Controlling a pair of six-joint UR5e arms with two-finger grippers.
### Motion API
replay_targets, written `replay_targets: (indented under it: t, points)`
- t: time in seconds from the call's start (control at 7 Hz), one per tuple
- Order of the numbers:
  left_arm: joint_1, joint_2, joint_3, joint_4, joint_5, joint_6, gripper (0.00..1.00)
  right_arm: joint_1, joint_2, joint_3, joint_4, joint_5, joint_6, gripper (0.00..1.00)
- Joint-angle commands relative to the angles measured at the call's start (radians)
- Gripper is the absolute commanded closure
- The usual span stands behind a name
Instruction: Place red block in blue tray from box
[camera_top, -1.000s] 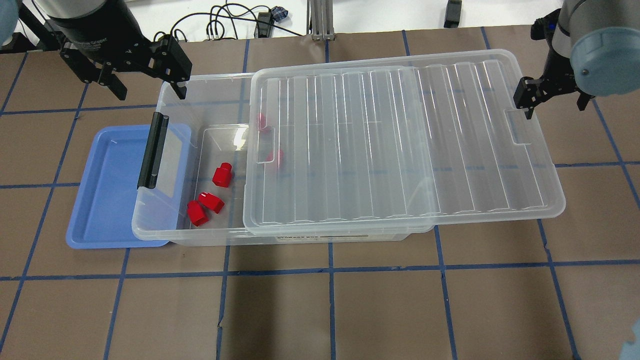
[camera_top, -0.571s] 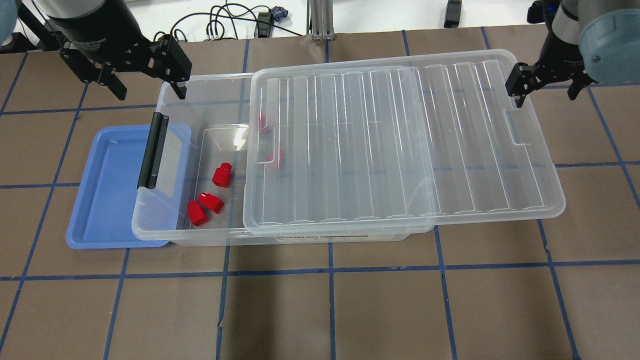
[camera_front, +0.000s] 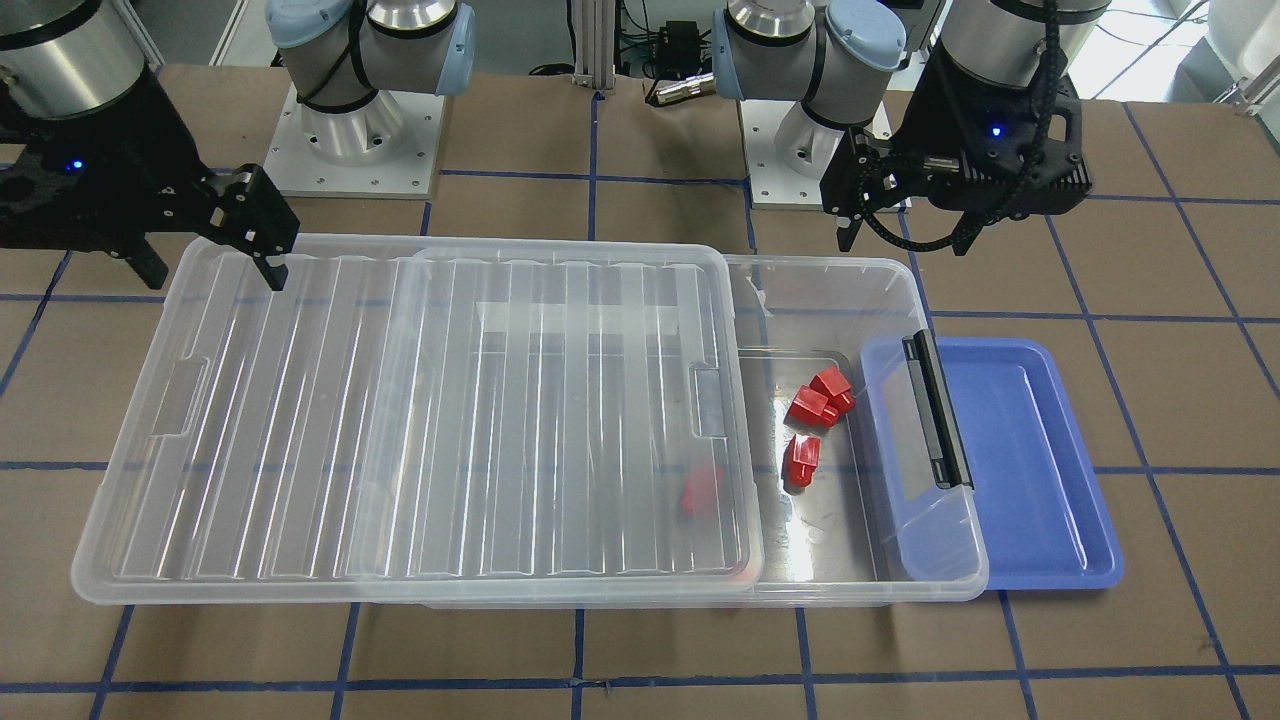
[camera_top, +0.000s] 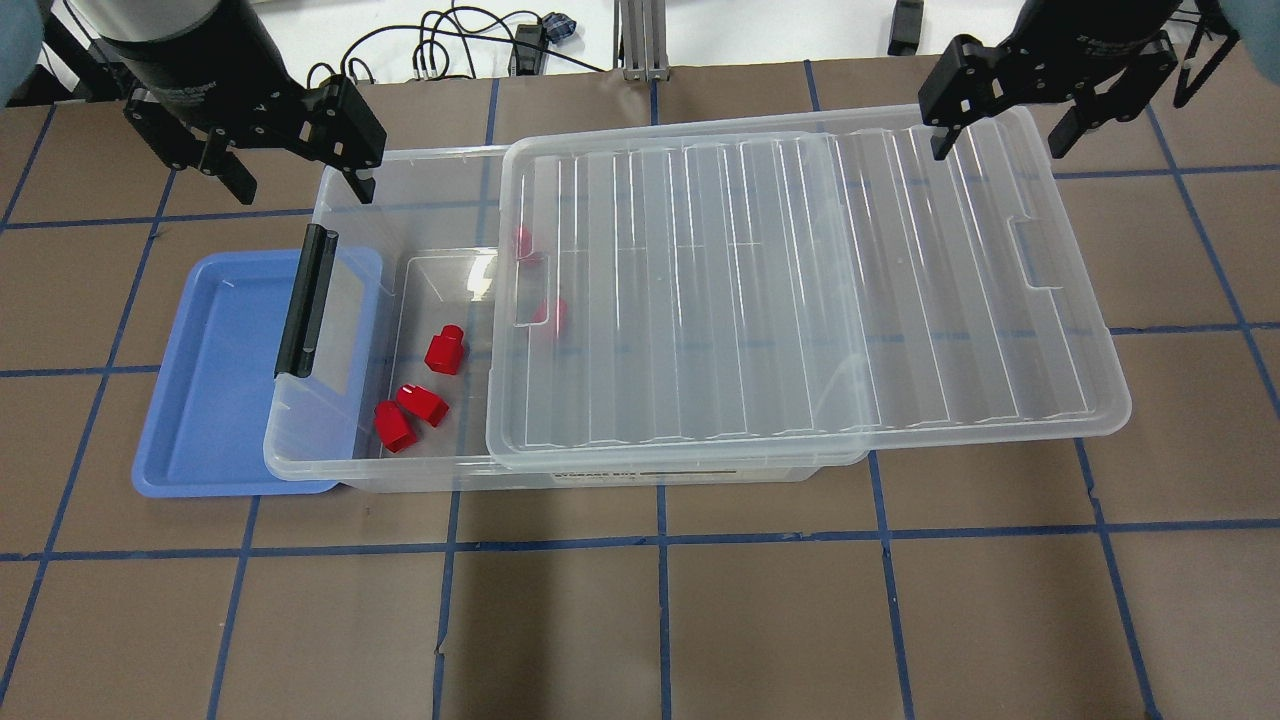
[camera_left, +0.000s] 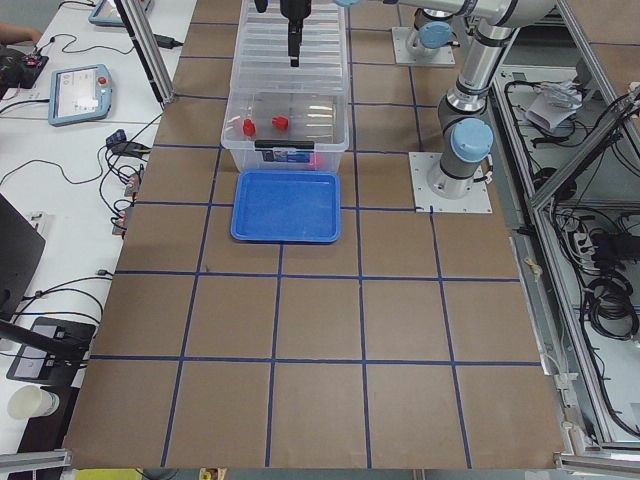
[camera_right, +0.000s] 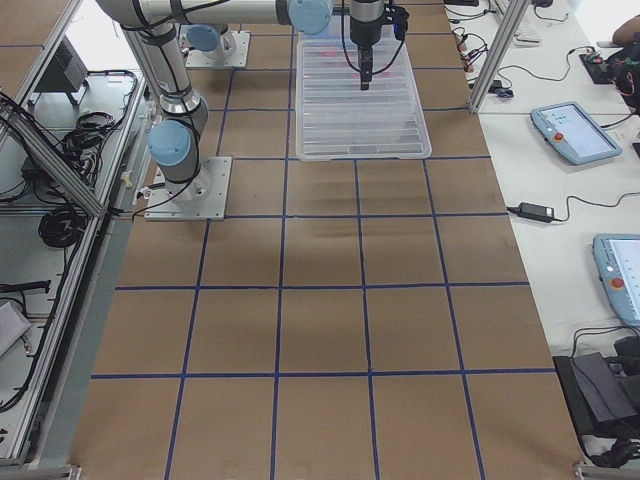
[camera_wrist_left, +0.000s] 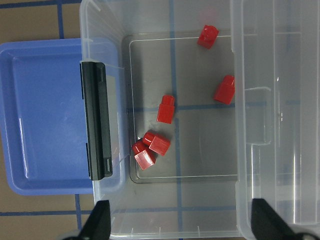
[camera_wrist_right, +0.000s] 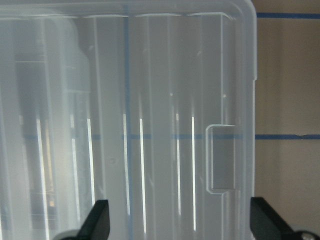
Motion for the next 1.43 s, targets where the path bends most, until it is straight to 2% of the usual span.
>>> replay_targets:
  t: [0.0, 0.14, 0.29, 0.43, 0.57, 0.71, 1.29]
  points:
    - [0.006, -0.007, -0.002, -0.01, 0.0, 0.007, 0.0, 0.027, -0.006, 0.0, 0.01, 0.004, 0.024, 0.0]
    - [0.006, -0.011, -0.002, -0.007, 0.0, 0.012, 0.0, 0.027, -0.006, 0.0, 0.01, 0.005, 0.024, 0.0]
    - [0.009, -0.027, -0.025, 0.001, -0.007, 0.103, 0.0, 0.027, -0.009, 0.002, 0.013, 0.003, 0.024, 0.0]
    - [0.016, -0.057, -0.084, 0.056, -0.014, 0.128, 0.0, 0.027, -0.008, 0.002, 0.013, -0.009, 0.012, 0.0]
    - [0.016, -0.088, -0.167, 0.179, -0.029, 0.107, 0.0, 0.027, -0.006, 0.0, 0.012, -0.047, 0.009, 0.0]
    - [0.028, -0.105, -0.244, 0.261, -0.03, 0.105, 0.0, 0.027, -0.006, 0.0, 0.01, -0.048, 0.009, 0.0]
    - [0.042, -0.203, -0.378, 0.535, -0.043, 0.091, 0.0, 0.025, 0.002, -0.006, 0.01, -0.048, 0.008, 0.0]
